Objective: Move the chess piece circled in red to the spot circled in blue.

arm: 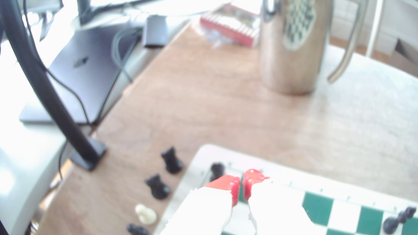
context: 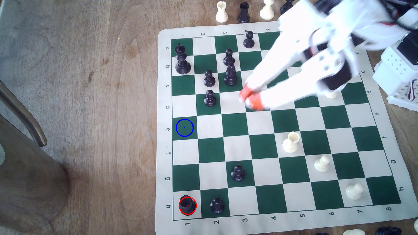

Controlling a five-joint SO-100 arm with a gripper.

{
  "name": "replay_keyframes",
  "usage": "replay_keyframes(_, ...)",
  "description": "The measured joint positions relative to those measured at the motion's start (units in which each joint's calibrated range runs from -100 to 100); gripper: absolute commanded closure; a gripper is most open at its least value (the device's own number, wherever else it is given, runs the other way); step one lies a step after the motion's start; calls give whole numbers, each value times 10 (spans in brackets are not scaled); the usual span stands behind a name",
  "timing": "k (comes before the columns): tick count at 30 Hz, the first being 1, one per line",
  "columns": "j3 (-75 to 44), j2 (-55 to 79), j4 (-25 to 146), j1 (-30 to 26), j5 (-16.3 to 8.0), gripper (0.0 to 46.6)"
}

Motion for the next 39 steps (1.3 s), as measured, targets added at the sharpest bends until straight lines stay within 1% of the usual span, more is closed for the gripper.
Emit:
replay_keyframes(4, -89, 119, 43, -9, -4, 454)
replay_keyframes(6, -108, 144, 53, -11, -4, 451)
replay_keyframes(7, -127, 162, 57, -12, -4, 439)
replay_keyframes(9, -176, 214, 63, -16, -4, 400)
replay_keyframes(11, -208, 249, 63, -17, -9, 380)
replay_keyframes(12, -239, 286, 61, -17, -11, 377)
replay_keyframes(15, -268, 337, 50, -16, -14, 373)
replay_keyframes(17, -273, 359, 45, -16, -14, 362)
replay_keyframes(20, -289, 395, 42, -16, -14, 311)
replay_keyframes(24, -305, 436, 36, -10, -14, 296)
replay_keyframes(26, -320, 459, 34, -6, -14, 276)
replay_keyframes(32, -380, 513, 19, 4, -26, 273)
replay_keyframes(34, -421, 542, 13, 4, -29, 270)
replay_keyframes(39, -436, 568, -11, 3, -32, 268)
